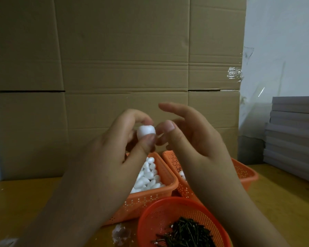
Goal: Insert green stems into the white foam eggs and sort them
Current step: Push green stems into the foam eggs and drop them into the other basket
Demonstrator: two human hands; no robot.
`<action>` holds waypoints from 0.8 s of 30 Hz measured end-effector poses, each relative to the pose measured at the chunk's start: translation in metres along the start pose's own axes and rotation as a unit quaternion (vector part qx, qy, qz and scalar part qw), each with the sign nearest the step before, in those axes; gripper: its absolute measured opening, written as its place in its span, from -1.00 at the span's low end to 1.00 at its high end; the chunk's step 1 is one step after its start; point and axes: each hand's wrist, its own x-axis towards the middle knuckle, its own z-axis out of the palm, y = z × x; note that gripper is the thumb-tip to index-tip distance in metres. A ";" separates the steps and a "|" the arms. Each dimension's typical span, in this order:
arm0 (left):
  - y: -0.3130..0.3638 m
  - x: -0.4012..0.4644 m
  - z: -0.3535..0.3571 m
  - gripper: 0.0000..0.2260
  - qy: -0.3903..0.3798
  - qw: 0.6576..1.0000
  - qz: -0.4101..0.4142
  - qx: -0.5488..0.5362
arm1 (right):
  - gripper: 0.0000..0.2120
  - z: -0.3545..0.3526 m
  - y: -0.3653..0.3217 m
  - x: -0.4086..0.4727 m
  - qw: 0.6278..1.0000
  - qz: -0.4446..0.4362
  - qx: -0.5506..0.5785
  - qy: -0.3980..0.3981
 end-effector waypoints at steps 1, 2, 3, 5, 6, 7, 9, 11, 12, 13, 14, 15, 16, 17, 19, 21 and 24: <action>0.002 0.000 0.001 -0.81 0.008 1.000 -0.013 -0.002 | -0.76 -0.001 -0.001 0.000 1.000 -0.003 0.000 0.013; 0.002 0.000 0.004 -0.78 0.025 1.000 -0.013 -0.004 | -0.76 -0.001 -0.002 -0.001 1.000 -0.005 0.005 0.021; 0.002 0.000 0.005 -0.75 0.034 0.999 -0.020 -0.002 | -0.76 -0.001 -0.003 -0.001 1.000 -0.007 0.009 0.027; -0.001 0.000 0.006 -0.74 0.051 0.998 -0.020 -0.002 | -0.77 -0.001 -0.004 -0.001 0.999 -0.014 0.008 0.043; -0.003 0.001 0.007 -0.75 0.061 0.998 -0.019 -0.006 | -0.77 -0.002 -0.004 0.000 0.999 -0.016 0.009 0.051; -0.005 0.001 0.007 -0.77 0.065 0.998 -0.023 -0.015 | -0.78 -0.002 -0.004 0.000 0.998 -0.017 0.012 0.060; -0.009 0.001 0.005 -0.75 0.069 0.997 -0.024 -0.026 | -0.78 -0.005 -0.004 0.001 0.997 -0.016 0.016 0.076; -0.012 0.002 0.004 -0.71 0.075 0.996 -0.023 -0.044 | -0.79 -0.007 -0.003 0.002 0.996 -0.013 0.014 0.086; -0.013 0.002 0.005 -0.72 0.075 0.995 -0.024 -0.068 | -0.79 -0.007 -0.003 0.002 0.996 -0.014 0.012 0.090; -0.011 0.003 0.005 -0.75 0.071 0.992 -0.029 -0.101 | -0.79 -0.008 -0.004 0.003 0.996 -0.015 0.010 0.093; -0.011 0.003 0.005 -0.82 0.061 0.985 -0.037 -0.155 | -0.80 -0.008 -0.004 0.003 0.995 -0.016 0.008 0.094; -0.010 0.004 0.004 -0.87 0.047 0.973 -0.049 -0.221 | -0.80 -0.008 -0.005 0.003 0.995 -0.016 0.008 0.095; -0.009 0.004 0.003 -0.86 0.034 0.958 -0.057 -0.278 | -0.80 -0.008 -0.005 0.002 0.995 -0.015 0.007 0.094; -0.009 0.004 0.002 -0.83 0.019 0.943 -0.063 -0.325 | -0.80 -0.008 -0.006 0.002 0.996 -0.012 0.006 0.091; -0.010 0.004 0.001 -0.82 0.004 0.927 -0.067 -0.368 | -0.81 -0.008 -0.007 0.002 0.997 -0.006 -0.001 0.079; -0.011 0.004 0.001 -0.83 0.007 0.923 -0.067 -0.379 | -0.83 -0.007 -0.008 0.002 0.998 0.001 -0.013 0.060; -0.013 0.005 0.006 -0.81 0.052 0.938 -0.058 -0.338 | -0.78 -0.005 -0.006 0.002 0.998 0.023 -0.060 0.019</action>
